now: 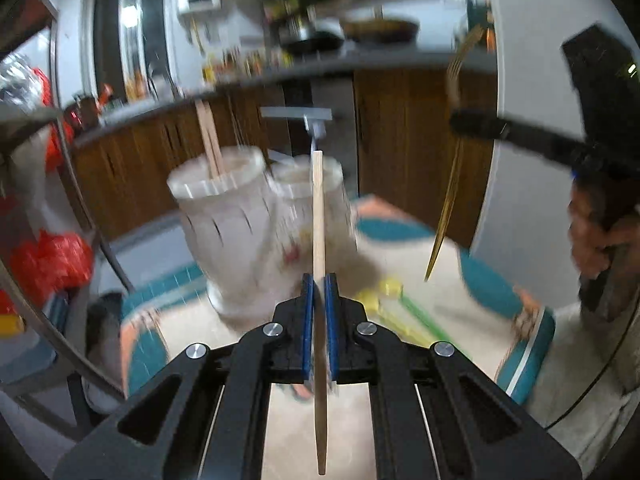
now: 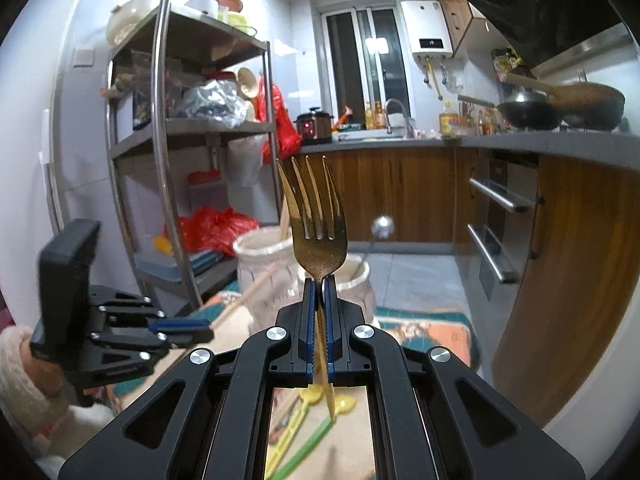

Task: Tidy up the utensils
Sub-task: 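Lift the chopstick and gold fork and carry both over the ceramic holder, then release the chopstick into the tall cup while the right tool drops the fork into the short cup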

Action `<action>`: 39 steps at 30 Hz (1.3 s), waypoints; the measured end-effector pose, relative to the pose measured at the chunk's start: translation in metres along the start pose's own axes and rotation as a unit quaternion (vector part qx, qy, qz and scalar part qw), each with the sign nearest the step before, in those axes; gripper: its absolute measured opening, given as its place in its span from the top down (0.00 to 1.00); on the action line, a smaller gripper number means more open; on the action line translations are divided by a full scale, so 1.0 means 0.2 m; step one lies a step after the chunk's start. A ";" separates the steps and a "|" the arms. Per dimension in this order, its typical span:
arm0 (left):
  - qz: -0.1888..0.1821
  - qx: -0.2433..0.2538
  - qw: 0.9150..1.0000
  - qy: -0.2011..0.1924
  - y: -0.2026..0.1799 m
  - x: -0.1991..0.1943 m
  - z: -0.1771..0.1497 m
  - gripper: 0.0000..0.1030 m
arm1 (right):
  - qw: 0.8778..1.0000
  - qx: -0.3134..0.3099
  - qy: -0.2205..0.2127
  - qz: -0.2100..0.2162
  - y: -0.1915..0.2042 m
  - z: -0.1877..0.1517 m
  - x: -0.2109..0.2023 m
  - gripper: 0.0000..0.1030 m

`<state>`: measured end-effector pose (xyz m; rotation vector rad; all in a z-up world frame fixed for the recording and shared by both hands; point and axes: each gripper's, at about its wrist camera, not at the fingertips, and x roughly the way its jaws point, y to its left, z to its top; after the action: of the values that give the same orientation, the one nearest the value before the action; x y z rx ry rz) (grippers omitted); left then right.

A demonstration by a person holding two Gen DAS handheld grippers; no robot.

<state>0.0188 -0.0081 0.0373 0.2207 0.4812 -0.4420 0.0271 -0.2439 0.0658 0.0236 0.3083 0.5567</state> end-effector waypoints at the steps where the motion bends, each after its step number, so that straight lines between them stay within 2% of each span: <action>1: 0.000 -0.006 1.000 -0.016 0.02 -0.02 0.04 0.94 | 1.000 0.000 -0.003 0.003 0.01 0.03 0.01 0.95; 6: 0.004 -0.038 0.995 -0.087 0.11 -0.08 0.20 0.94 | 1.000 0.004 -0.028 0.011 0.03 0.17 0.06 0.95; 11: 0.005 -0.068 0.989 -0.134 0.18 -0.05 0.37 0.94 | 0.998 0.009 -0.058 0.015 0.04 0.32 0.14 0.95; 15: 0.025 -0.107 0.978 -0.179 0.29 0.01 0.50 0.94 | 0.996 0.017 -0.092 0.000 0.00 0.40 0.19 0.95; 19: 0.036 -0.141 0.968 -0.206 0.38 0.08 0.56 0.94 | 0.993 0.022 -0.119 -0.009 -0.04 0.41 0.22 0.95; 22: 0.069 -0.145 0.962 -0.221 0.40 0.17 0.56 0.94 | 0.991 0.018 -0.133 -0.013 -0.06 0.40 0.24 0.95; 24: 0.093 -0.146 0.960 -0.222 0.41 0.22 0.52 0.94 | 0.991 0.016 -0.135 -0.011 -0.07 0.38 0.28 0.95; 30: 0.095 -0.167 0.961 -0.198 0.43 0.32 0.37 0.94 | 0.994 0.028 -0.104 -0.011 -0.12 0.30 0.42 0.95; 35: 0.084 -0.164 0.969 -0.165 0.41 0.35 0.30 0.94 | 0.997 0.035 -0.070 -0.007 -0.14 0.24 0.50 0.95; 39: 0.087 -0.159 0.973 -0.146 0.41 0.37 0.26 0.94 | 0.999 0.037 -0.027 -0.010 -0.14 0.19 0.58 0.95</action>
<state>0.1347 0.0218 0.0542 -0.1125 0.2355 -0.2156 0.1463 -0.2044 0.0657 0.1070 0.2764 0.5237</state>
